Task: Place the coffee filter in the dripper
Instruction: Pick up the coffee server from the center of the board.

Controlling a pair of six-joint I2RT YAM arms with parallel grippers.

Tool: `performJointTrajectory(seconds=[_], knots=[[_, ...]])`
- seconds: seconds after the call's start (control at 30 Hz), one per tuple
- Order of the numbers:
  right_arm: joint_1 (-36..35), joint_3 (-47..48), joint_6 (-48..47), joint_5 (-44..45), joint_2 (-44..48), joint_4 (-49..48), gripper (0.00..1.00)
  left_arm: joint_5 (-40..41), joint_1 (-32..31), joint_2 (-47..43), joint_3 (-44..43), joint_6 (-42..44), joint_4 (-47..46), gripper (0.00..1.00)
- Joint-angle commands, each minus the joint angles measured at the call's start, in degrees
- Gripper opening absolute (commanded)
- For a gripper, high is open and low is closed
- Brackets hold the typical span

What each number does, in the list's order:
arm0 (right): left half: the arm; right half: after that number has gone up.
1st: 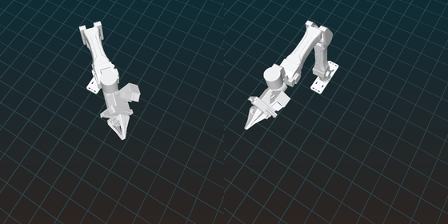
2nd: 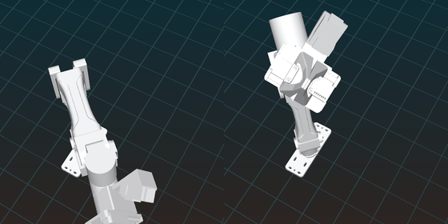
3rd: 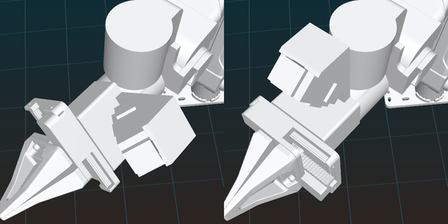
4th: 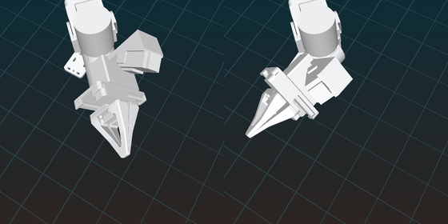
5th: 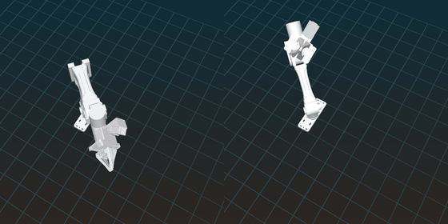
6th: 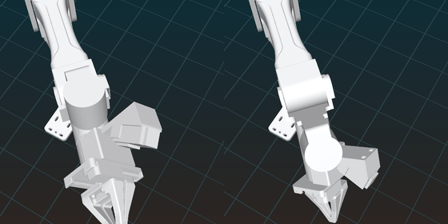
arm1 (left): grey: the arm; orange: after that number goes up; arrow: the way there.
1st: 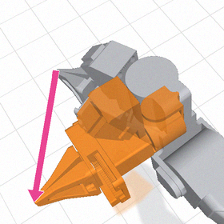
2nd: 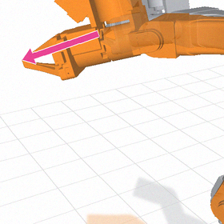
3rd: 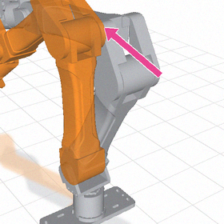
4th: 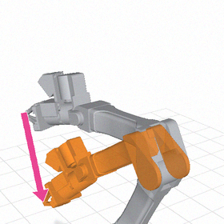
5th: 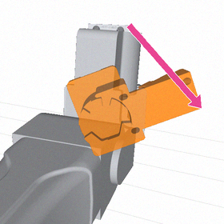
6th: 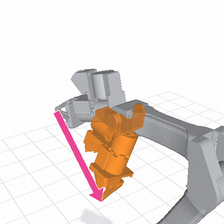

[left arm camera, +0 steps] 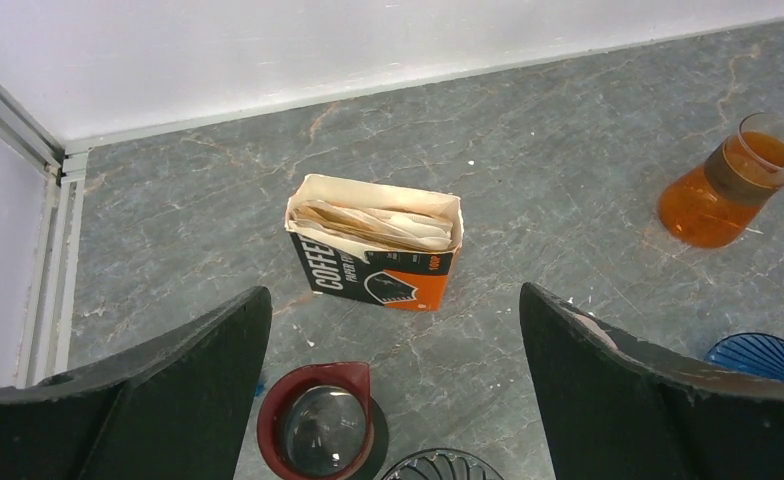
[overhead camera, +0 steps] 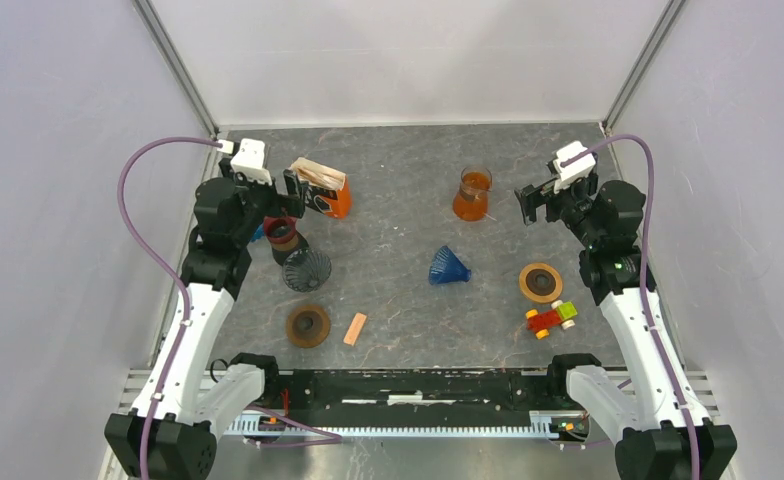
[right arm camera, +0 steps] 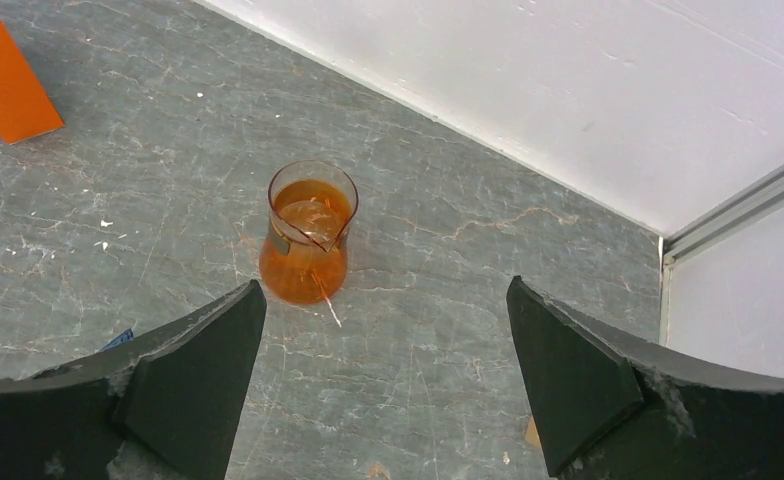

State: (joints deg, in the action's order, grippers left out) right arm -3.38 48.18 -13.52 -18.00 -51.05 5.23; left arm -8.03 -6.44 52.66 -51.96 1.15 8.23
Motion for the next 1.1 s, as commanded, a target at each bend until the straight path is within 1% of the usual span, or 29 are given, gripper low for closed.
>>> performJointTrajectory(seconds=[0.0, 0.17, 0.23, 0.33, 0.47, 0.57, 0.63, 0.77, 0.8, 0.87, 0.97, 1.07], knots=[[-0.07, 0.55, -0.21, -1.08, 0.53, -1.21, 0.98, -1.21, 0.44, -1.43, 1.37, 0.73, -3.77, 1.00], [-0.09, 0.86, -0.36, -2.03, 0.10, -1.28, 0.98, -1.56, 0.46, -1.44, 2.06, -0.54, -3.58, 1.00], [-0.09, 0.86, -0.87, -2.27, 0.12, -1.15, 0.98, -1.42, 0.43, -1.47, 1.35, -0.43, -1.51, 1.00], [-0.06, 1.35, -2.08, -2.86, -0.25, -0.55, 0.98, -1.66, 0.45, -1.43, -0.35, 2.41, 1.95, 1.00], [-0.22, 3.06, -2.64, -3.73, -2.38, -0.42, 0.98, -1.97, 0.41, -1.66, -1.70, 2.05, 4.60, 1.00], [-0.45, 5.76, 1.51, 1.98, -6.51, -1.07, 0.98, -3.30, 0.45, -1.54, -2.19, 2.22, 5.69, 1.00], [-1.43, 8.36, 1.98, 5.03, -10.08, -0.27, 0.98, -4.61, 0.46, -1.10, -2.18, 2.67, 6.07, 1.00], [-5.77, 15.87, 1.74, 15.82, -20.83, 3.49, 0.99, -9.00, 0.39, -0.29, -1.67, 2.00, 6.01, 1.00], [-6.68, 18.44, 1.59, 16.75, -23.42, 4.84, 0.95, -10.33, 0.40, -0.20, -1.54, 1.91, 5.84, 1.00], [-8.09, 22.68, 1.43, 17.64, -28.99, 7.02, 0.90, -12.28, 0.43, -0.05, -1.24, 1.85, 5.68, 1.00], [-9.73, 29.08, 0.77, 17.65, -37.06, 11.11, 0.78, -13.62, 0.50, 0.29, -1.13, 2.01, 5.68, 1.00], [-10.43, 33.37, 0.12, 17.65, -43.45, 13.73, 0.71, -14.02, 0.48, 0.34, -1.05, 2.06, 5.66, 1.00]])
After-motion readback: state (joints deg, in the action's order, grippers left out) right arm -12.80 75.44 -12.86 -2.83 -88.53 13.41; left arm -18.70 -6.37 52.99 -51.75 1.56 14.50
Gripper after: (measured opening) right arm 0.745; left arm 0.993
